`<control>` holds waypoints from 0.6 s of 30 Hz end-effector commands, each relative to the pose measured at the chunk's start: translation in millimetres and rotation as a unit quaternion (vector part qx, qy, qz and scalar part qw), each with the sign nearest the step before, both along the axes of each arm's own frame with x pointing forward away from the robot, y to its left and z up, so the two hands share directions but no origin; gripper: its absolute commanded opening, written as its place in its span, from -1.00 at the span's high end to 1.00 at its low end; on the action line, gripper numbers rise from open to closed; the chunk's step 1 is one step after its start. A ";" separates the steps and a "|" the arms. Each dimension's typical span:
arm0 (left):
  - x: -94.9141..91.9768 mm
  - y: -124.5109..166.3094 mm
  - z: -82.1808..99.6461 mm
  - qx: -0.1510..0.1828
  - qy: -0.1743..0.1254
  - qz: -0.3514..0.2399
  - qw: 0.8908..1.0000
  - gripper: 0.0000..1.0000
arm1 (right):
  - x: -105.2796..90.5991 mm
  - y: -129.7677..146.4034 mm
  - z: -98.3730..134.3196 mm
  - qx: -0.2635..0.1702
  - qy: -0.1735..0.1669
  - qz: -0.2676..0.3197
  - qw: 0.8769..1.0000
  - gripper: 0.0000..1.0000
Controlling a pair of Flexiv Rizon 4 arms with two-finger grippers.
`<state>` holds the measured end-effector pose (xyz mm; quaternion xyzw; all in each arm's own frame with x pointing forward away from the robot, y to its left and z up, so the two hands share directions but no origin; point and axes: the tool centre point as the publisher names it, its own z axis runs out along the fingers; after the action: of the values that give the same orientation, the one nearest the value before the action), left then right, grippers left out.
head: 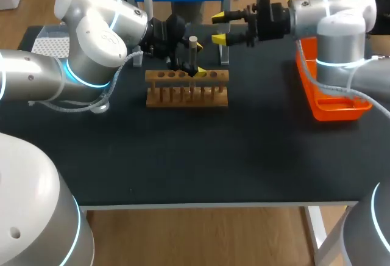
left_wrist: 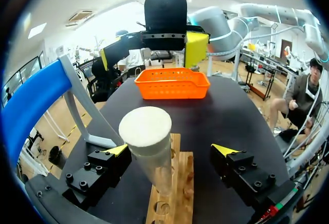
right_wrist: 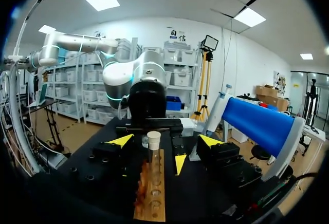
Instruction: Invert the test tube, pick up the pipette, mount the tip to pipette, aspirate from beaker and dispense into the tube, eject the tip, return the pipette, and cap with the stopper.
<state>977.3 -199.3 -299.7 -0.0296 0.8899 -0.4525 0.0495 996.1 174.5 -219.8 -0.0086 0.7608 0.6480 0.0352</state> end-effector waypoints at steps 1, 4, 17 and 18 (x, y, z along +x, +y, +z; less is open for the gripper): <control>0.6 0.3 0.2 0.000 0.001 -0.001 1.000 -1.00 | -5.8 -14.3 -2.3 -0.011 0.001 -0.011 1.000 -1.00; 0.6 0.3 0.2 0.000 0.001 -0.001 1.000 -1.00 | -4.4 -22.5 -7.7 -0.021 0.003 -0.018 1.000 -1.00; 0.6 0.3 0.2 0.000 0.001 -0.001 1.000 -1.00 | -4.9 -27.4 -11.5 -0.036 -0.003 -0.034 0.999 -1.00; 0.6 0.3 0.2 0.000 0.001 -0.001 1.000 -1.00 | -4.9 -27.4 -11.5 -0.036 -0.003 -0.034 0.999 -1.00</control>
<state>977.2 -199.4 -299.7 -0.0296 0.8899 -0.4524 0.0495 992.3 148.0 -232.1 0.0133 0.7830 0.6191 0.0589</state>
